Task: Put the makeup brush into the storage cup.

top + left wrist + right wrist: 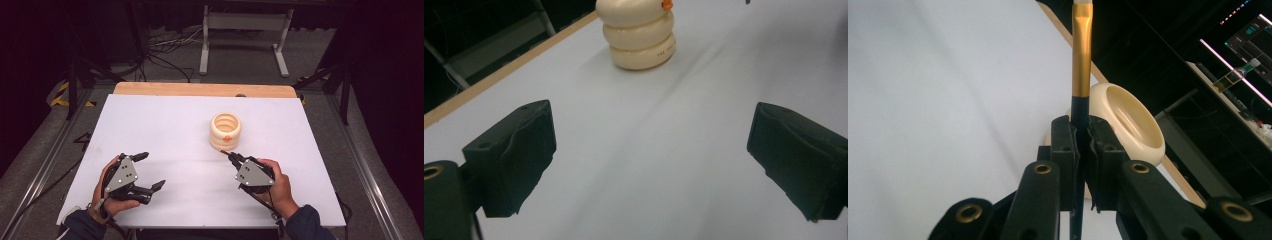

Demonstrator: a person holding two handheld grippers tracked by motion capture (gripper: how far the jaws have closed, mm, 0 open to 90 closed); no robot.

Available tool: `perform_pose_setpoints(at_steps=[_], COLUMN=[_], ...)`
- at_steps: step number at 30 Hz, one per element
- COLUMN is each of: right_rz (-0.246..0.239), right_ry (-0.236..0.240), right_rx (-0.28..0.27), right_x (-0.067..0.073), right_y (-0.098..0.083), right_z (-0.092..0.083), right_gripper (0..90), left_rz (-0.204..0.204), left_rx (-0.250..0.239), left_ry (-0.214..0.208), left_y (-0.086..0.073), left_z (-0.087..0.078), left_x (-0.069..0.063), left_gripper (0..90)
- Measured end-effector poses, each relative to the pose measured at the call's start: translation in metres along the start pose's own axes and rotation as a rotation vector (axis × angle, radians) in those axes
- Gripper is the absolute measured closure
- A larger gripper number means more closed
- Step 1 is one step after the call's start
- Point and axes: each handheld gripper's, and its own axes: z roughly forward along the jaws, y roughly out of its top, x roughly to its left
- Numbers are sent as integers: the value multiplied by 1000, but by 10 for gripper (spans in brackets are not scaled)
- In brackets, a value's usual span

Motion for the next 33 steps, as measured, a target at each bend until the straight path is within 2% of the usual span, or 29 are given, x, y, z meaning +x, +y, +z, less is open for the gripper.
perform_pose_setpoints(at_steps=[4,7,8,11,19,24,33], right_rz=[72,126,148,219,410,467,504], right_ry=[19,30,34,50,89,99,93], right_rx=[-38,-58,-66,-93,-166,-195,-246], right_x=[-7,-14,-16,-25,-49,-60,-76], right_y=[-3,-4,-5,-6,-13,-15,-7], right_z=[-2,-3,-3,-5,-6,-3,1], right_gripper=[839,839,840,840,839,840,840], left_rz=[-29,-72,-70,-96,-95,-91,-91], left_rx=[20,24,26,5,14,10,-15], left_ry=[10,11,18,17,4,-2,-5], left_y=[-11,-18,-19,-21,-21,-21,-18], left_z=[-7,-12,-14,-19,-16,-16,-12], left_x=[2,2,1,3,0,-1,-1], left_gripper=[60,66,66,72,84,85,88])
